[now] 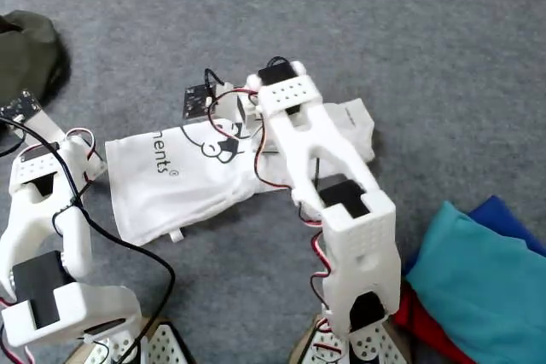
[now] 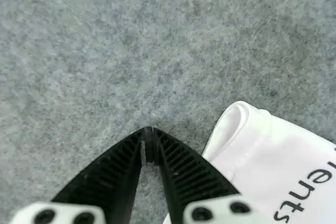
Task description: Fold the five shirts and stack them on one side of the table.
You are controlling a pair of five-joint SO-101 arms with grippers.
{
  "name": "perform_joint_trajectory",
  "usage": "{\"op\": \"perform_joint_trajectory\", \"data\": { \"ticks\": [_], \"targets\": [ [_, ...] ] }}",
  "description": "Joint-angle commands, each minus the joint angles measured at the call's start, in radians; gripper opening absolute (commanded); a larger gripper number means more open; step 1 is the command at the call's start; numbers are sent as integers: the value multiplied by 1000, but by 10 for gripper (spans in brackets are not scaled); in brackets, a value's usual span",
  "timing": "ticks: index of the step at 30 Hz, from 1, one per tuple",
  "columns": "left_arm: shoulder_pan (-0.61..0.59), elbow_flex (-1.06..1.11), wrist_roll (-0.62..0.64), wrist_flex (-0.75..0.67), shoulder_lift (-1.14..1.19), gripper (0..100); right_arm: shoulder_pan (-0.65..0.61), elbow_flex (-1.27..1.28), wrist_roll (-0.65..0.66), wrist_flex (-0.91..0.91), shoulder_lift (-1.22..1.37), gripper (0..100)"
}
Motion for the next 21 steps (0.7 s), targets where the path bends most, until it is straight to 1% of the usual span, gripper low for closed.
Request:
{"op": "perform_joint_trajectory", "data": {
  "ticks": [1, 6, 10, 12, 14, 16, 21],
  "targets": [
    [11, -38, -11, -5, -5, 21, -16, -30, -11, -14, 10, 5],
    [12, -40, -11, -5, -5, 21, 8, -39, -11, 28, -10, 5],
    [15, -44, -11, -5, -5, 22, 64, -64, -11, 92, -88, 5],
    [28, -46, -12, 5, -7, 51, 97, -61, -11, 98, -128, 5],
    [41, -71, -12, 55, -7, 117, 127, -58, -11, 130, -168, 5],
    [52, -121, -9, 138, -7, 170, 151, -62, -11, 161, -211, 5],
    [58, -267, -20, 362, -1, 185, 200, -62, -11, 230, -323, 5]
  ]
}}
